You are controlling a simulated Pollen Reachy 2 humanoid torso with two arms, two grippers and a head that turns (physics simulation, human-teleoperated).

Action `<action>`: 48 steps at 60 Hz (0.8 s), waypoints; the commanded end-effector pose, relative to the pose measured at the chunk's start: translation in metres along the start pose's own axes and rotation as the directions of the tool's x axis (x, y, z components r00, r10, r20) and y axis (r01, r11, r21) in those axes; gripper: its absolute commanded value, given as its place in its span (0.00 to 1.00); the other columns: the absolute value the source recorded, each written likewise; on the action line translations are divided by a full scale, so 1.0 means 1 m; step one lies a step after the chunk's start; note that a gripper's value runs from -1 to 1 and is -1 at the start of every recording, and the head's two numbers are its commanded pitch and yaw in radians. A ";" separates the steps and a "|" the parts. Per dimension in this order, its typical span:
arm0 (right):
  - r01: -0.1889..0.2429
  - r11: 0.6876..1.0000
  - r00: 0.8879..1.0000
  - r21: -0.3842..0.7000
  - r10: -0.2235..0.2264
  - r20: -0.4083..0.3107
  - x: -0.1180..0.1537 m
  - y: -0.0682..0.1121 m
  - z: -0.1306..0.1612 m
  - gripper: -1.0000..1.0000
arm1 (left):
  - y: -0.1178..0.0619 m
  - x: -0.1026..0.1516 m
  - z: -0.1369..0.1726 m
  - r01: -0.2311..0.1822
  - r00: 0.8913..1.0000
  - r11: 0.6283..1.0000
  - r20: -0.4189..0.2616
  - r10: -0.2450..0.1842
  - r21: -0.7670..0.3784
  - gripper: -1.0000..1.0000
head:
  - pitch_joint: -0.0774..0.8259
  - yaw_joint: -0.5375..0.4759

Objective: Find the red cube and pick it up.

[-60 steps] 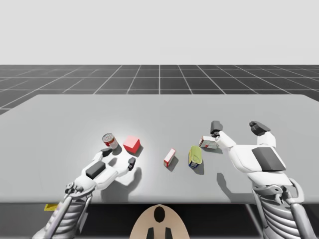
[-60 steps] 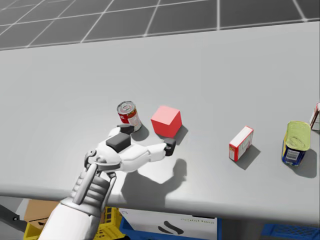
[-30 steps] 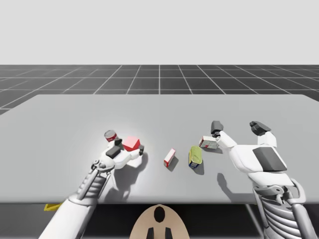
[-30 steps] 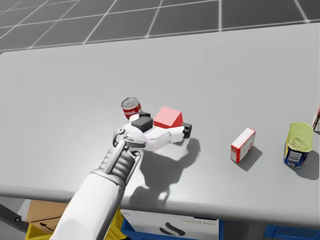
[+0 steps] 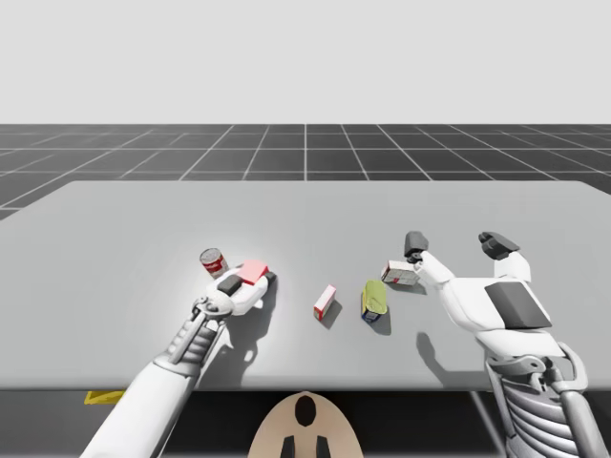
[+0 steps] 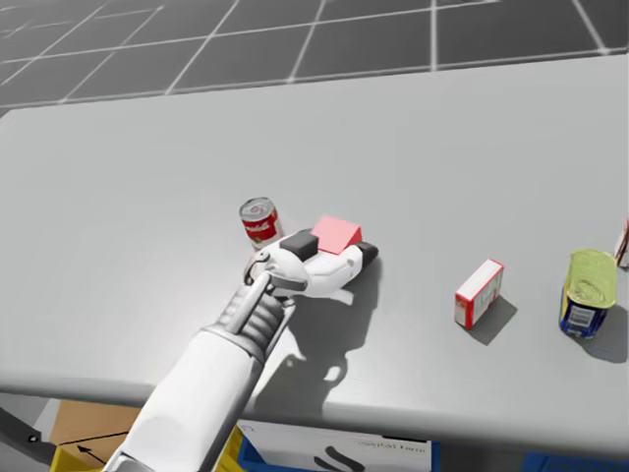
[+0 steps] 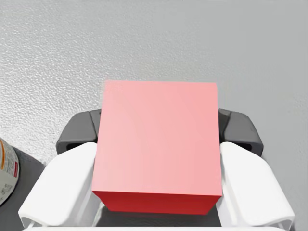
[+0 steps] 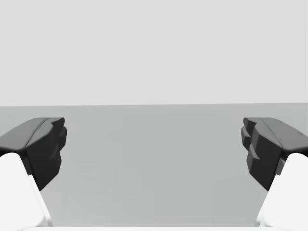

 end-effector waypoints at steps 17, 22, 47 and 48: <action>0.011 1.000 1.000 -0.005 -0.011 -0.001 -0.001 0.001 0.000 0.00 | -0.014 -0.012 -0.002 0.028 0.995 1.000 -0.098 -0.028 -0.005 1.00 | 0.57 0.80; 0.011 1.000 1.000 -0.005 -0.011 -0.001 -0.001 0.001 0.000 0.00 | -0.015 -0.012 -0.001 0.031 0.995 1.000 -0.096 -0.031 -0.004 1.00 | 0.50 0.80; 0.012 1.000 1.000 -0.016 -0.012 0.002 -0.001 -0.003 -0.002 0.00 | 0.001 0.050 0.048 0.062 0.996 0.998 0.062 -0.063 0.022 1.00 | 0.41 0.79; 0.012 1.000 1.000 -0.016 -0.012 0.002 -0.001 -0.003 -0.002 0.00 | 0.001 0.052 0.051 0.063 0.996 0.998 0.068 -0.064 0.023 1.00 | 0.41 0.79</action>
